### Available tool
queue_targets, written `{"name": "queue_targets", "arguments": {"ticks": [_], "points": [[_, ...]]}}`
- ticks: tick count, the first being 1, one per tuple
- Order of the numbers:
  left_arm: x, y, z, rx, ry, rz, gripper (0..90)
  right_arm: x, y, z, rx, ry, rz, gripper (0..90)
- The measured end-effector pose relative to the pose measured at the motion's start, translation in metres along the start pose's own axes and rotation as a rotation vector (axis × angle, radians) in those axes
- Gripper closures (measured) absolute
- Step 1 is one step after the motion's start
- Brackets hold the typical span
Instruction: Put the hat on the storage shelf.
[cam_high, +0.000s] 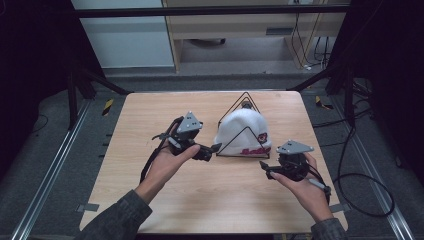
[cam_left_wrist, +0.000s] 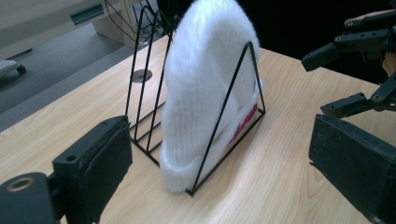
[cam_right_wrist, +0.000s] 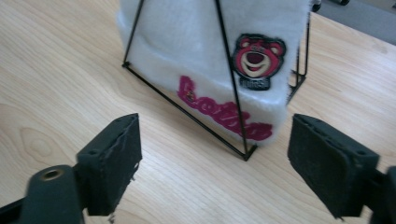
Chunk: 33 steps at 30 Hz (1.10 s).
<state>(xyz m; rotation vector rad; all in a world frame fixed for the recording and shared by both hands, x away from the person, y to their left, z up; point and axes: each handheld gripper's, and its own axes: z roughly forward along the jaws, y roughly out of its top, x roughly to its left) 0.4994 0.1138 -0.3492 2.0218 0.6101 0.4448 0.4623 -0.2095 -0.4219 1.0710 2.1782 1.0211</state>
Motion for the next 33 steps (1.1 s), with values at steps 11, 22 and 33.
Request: {"name": "queue_targets", "arguments": {"ticks": [11, 22, 33], "points": [[0.0, -0.024, -0.031, -0.004, 0.018, -0.005, 4.7, 0.032, 0.015, 0.002, -0.039, 0.041, -0.039, 7.5], [0.004, -0.046, -0.056, 0.005, 0.05, -0.01, 4.7, 0.059, 0.03, 0.011, -0.057, 0.082, -0.082, 5.9], [0.014, -0.069, -0.064, 0.021, 0.08, -0.051, 4.7, 0.071, 0.035, 0.019, -0.047, 0.119, -0.107, 8.4]]}}
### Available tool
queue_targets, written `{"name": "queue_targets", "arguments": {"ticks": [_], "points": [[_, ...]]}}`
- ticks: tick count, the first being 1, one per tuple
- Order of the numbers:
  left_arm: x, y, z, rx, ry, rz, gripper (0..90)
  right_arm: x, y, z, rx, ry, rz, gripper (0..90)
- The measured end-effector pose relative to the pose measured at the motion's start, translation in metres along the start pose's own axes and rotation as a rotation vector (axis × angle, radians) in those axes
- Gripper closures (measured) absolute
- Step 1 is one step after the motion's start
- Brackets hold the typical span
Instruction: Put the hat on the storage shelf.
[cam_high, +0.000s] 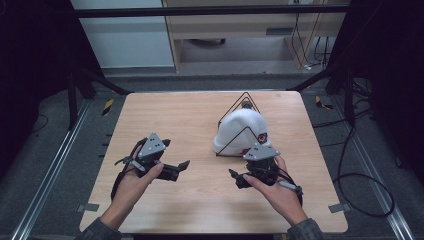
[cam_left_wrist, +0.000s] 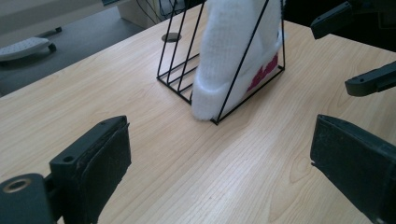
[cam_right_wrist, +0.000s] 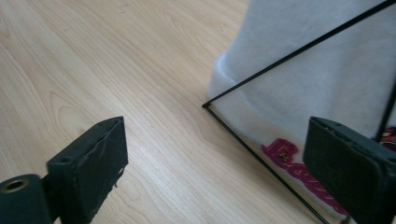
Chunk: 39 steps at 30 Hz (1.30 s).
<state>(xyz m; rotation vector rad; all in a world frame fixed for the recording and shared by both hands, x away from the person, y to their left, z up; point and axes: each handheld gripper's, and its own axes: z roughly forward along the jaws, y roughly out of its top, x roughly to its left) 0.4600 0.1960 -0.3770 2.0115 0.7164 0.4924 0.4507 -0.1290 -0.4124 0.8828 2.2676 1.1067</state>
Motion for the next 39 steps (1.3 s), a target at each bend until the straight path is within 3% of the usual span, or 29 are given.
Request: {"name": "queue_targets", "arguments": {"ticks": [16, 33, 39], "points": [[0.032, -0.036, -0.009, 0.025, 0.07, -0.084, 4.9, 0.016, 0.011, 0.041, 0.042, 0.082, -0.02, 9.5], [0.065, -0.088, -0.001, 0.106, 0.109, -0.158, 5.4, 0.039, 0.006, 0.088, 0.131, 0.168, -0.022, 12.3], [0.074, -0.106, 0.003, 0.166, 0.124, -0.174, 5.3, 0.046, 0.006, 0.106, 0.16, 0.186, -0.017, 12.9]]}}
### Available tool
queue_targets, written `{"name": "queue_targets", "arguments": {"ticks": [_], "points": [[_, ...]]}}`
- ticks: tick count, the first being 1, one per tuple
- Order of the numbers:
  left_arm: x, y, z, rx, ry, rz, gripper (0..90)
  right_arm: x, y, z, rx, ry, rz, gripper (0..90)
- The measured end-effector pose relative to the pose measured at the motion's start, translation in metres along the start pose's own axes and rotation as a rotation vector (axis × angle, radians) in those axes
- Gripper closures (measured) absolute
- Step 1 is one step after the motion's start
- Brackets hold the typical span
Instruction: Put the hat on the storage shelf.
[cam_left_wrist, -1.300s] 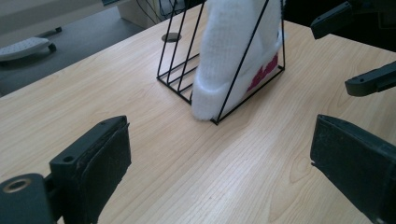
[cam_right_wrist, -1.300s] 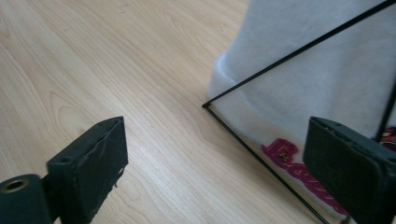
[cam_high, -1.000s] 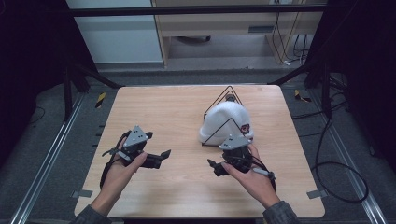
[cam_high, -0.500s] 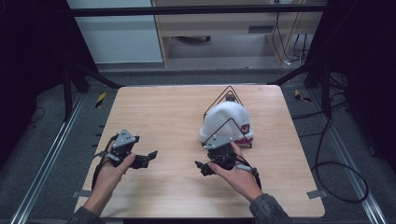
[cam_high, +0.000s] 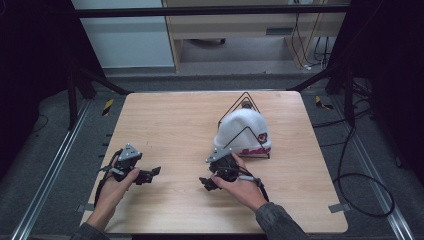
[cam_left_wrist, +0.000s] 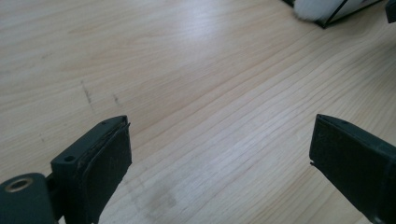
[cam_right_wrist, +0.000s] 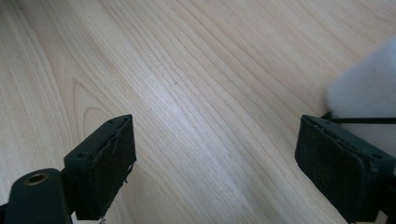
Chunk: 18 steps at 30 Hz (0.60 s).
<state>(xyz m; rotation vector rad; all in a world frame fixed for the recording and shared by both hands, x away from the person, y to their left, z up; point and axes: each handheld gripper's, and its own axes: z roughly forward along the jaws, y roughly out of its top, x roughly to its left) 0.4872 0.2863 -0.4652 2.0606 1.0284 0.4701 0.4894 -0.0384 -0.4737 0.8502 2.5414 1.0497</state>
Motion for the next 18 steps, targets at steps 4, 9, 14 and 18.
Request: {"name": "queue_targets", "arguments": {"ticks": [4, 9, 14, 18], "points": [[0.007, -0.009, 0.006, 0.027, 0.026, -0.003, 5.3, 0.0, 0.002, 0.014, -0.003, -0.01, 0.024, 13.9], [0.015, -0.017, 0.012, 0.034, 0.043, -0.022, 5.3, -0.002, 0.006, 0.026, -0.022, -0.031, 0.06, 14.3], [0.02, -0.023, 0.017, 0.035, 0.051, -0.04, 5.4, -0.001, 0.005, 0.041, -0.014, -0.05, 0.09, 14.2], [0.021, -0.027, 0.019, 0.044, 0.053, -0.038, 5.4, 0.003, 0.005, 0.048, 0.0, -0.064, 0.086, 13.2]]}}
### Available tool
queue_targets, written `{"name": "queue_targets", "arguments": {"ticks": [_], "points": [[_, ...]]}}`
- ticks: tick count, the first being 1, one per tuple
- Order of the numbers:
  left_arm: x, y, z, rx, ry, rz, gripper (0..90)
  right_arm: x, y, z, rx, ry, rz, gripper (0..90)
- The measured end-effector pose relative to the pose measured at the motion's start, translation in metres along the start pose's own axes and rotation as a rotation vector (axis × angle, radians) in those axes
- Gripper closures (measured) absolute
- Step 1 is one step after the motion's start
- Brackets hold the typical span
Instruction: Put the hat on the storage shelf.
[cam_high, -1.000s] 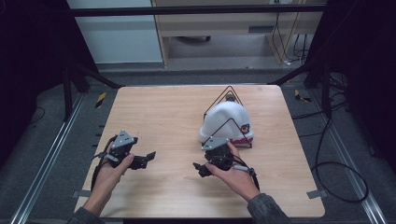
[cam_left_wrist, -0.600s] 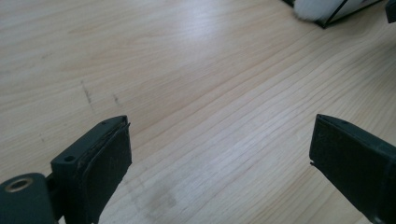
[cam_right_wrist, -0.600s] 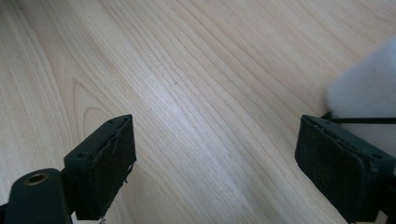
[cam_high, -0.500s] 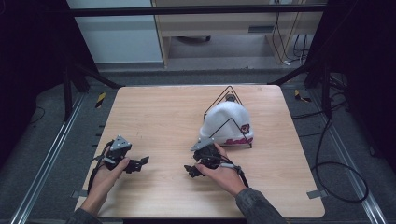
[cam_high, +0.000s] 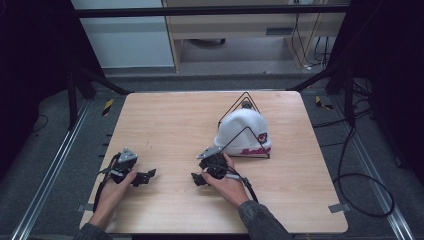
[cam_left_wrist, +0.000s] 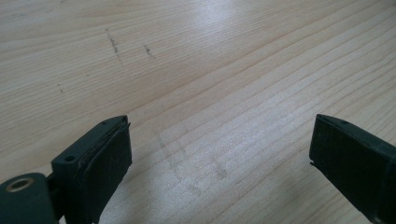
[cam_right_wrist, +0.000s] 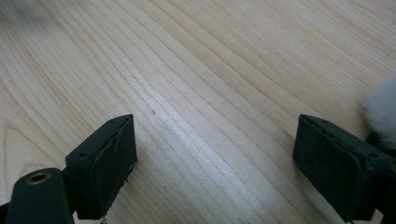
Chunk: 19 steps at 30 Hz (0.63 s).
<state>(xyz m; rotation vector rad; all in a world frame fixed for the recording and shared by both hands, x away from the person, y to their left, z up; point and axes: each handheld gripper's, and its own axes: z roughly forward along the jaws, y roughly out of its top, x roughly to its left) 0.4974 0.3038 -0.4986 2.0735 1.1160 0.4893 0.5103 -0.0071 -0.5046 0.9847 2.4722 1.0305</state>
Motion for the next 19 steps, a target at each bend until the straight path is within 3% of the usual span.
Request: {"name": "queue_targets", "arguments": {"ticks": [6, 10, 15, 19], "points": [[0.0, -0.006, 0.005, -0.011, 0.012, -0.038, 5.5, 0.005, 0.0, 0.005, -0.018, -0.014, 0.001, 9.9], [-0.006, -0.004, 0.008, 0.029, 0.062, 0.009, 5.8, 0.007, -0.002, 0.007, -0.04, -0.027, 0.012, 8.5], [-0.007, -0.004, 0.009, 0.036, 0.049, 0.004, 3.6, 0.009, -0.004, 0.005, -0.038, -0.027, 0.016, 8.5], [-0.007, -0.005, 0.009, 0.035, 0.046, 0.005, 3.2, 0.012, -0.008, 0.002, -0.041, -0.054, 0.045, 8.4]]}}
